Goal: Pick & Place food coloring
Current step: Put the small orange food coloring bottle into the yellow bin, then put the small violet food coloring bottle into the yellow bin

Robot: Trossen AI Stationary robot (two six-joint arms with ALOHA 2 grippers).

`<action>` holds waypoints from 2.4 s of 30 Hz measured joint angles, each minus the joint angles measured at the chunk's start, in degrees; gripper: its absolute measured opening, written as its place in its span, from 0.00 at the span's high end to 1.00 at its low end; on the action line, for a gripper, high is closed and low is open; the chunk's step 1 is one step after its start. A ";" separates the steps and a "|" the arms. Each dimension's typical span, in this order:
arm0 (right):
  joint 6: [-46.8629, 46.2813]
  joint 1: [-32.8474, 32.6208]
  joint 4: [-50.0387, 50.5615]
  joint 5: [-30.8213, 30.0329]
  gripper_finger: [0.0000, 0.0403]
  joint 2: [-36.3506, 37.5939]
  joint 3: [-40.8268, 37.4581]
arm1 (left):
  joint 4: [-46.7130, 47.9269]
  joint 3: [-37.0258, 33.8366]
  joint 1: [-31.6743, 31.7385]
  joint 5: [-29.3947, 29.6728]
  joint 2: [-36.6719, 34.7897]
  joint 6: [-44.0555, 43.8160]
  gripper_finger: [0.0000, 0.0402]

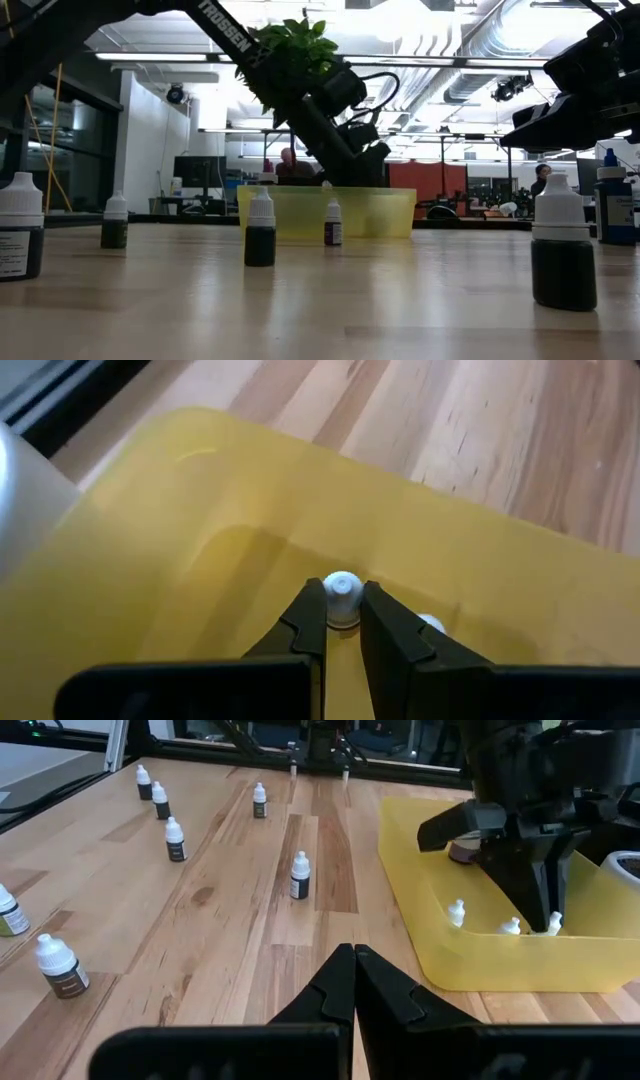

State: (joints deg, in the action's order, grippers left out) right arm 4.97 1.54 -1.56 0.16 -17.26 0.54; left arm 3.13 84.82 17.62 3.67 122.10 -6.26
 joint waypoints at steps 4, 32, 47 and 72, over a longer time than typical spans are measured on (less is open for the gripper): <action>0.00 -0.01 0.00 0.00 1.00 0.00 0.00 | -0.05 0.00 0.01 1.02 0.00 0.27 0.93; -0.02 0.00 0.03 0.00 1.00 0.00 0.00 | -0.69 -0.02 -0.01 1.96 0.60 5.59 0.70; -0.01 0.00 0.00 0.01 1.00 0.02 0.00 | 2.95 1.95 -1.58 1.55 -9.74 9.50 0.67; 0.00 -0.02 0.02 0.00 1.00 0.00 0.00 | -0.39 -27.25 -11.03 -17.80 -29.76 24.04 0.67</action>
State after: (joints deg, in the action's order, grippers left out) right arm 4.97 1.52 -1.54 0.16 -17.26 0.54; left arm 2.74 57.56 6.59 -14.14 92.34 17.78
